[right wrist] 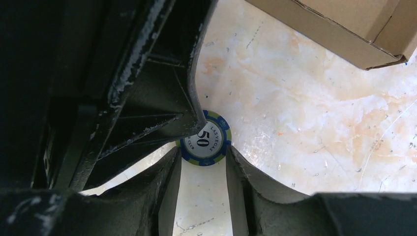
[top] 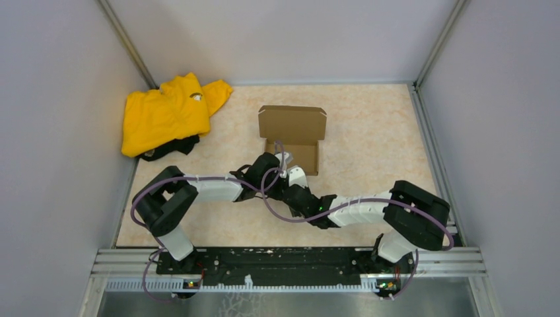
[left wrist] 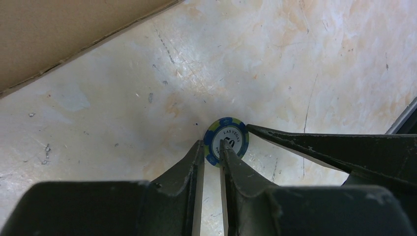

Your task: Fold the paper box

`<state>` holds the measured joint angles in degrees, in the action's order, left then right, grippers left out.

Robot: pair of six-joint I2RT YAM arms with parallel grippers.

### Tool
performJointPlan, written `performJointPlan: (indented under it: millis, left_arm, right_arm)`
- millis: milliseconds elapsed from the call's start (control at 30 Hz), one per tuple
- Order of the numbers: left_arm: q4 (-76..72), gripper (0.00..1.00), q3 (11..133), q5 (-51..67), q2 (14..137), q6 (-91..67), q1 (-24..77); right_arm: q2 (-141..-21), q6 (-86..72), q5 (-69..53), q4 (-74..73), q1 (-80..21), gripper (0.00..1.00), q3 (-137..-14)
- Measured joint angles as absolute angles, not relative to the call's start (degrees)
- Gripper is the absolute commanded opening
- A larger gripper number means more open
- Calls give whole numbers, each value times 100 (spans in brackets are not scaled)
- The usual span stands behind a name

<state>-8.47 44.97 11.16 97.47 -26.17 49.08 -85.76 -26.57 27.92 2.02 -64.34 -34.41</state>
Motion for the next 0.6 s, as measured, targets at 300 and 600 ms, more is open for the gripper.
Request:
performJointPlan:
  millis: [300,600]
  left_arm:
    - [-836,24,4495,1066,9736,-2620,4906]
    - [-847,24,4486,1070,9736,-2630,4901]
  right_arm:
    - [-8646,-2657,2838,200,-6431,38,-3503]
    - [-8665,-2681,2849,257,-6431,45,-3498]
